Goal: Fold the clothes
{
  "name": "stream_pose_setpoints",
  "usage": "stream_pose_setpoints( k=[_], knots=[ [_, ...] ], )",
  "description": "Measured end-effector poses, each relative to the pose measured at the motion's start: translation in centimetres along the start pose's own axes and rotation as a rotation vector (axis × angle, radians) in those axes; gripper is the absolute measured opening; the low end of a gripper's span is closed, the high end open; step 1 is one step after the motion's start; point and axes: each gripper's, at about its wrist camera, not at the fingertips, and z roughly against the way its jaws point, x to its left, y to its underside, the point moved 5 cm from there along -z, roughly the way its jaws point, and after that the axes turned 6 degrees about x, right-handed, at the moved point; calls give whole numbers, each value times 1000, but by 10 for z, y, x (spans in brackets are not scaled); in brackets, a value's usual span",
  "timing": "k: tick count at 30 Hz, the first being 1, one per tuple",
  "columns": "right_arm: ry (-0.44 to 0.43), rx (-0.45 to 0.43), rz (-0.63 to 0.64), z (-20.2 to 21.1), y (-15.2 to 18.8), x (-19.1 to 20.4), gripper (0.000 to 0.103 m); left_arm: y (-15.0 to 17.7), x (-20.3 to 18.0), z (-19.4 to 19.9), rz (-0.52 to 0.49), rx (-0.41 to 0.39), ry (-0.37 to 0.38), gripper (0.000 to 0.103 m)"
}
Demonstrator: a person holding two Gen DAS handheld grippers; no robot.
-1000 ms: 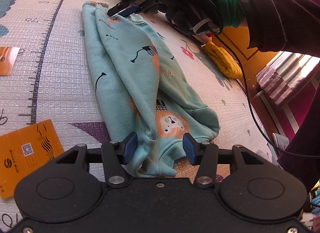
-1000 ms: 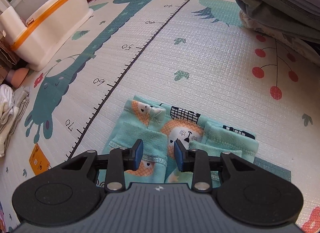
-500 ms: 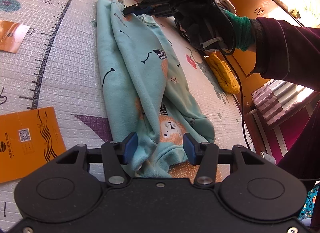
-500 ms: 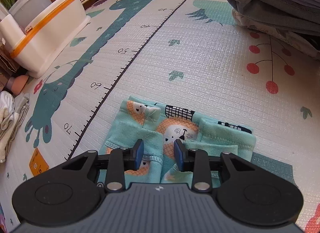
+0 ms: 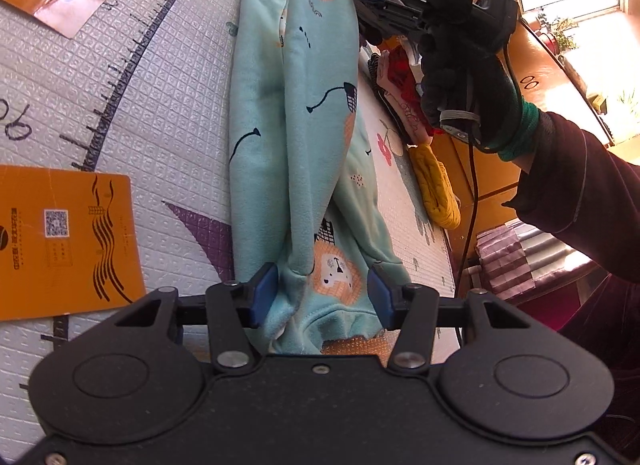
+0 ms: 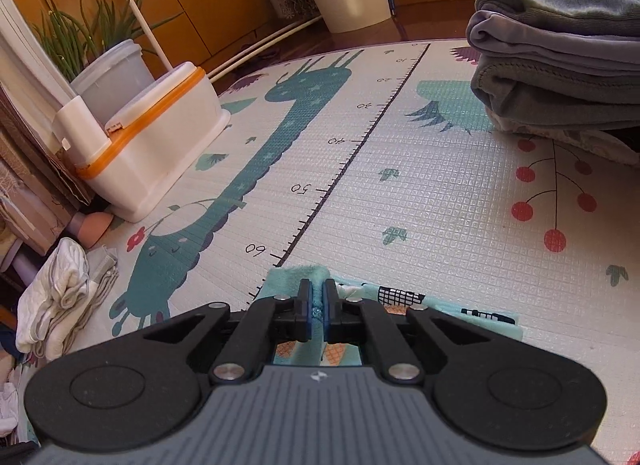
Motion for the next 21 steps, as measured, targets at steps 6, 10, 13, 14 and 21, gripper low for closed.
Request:
stream_pose_setpoints(
  k=[6,10,13,14,21],
  knots=[
    [8,10,-15,-15,4,-7,7,-3,11,3,127,-12,54,44],
    [72,66,20,-35,9,-14,7,-3,16,5,181,-19,66,37],
    [109,125,36,-48,17,-18,9,-3,17,6,204,-31,66,36],
    [116,131,50,-49,19,-16,13,-2,16,7,208,-34,65,36],
    [134,28,191,4,33,6,20,0,14,8,229,-57,51,34]
  ],
)
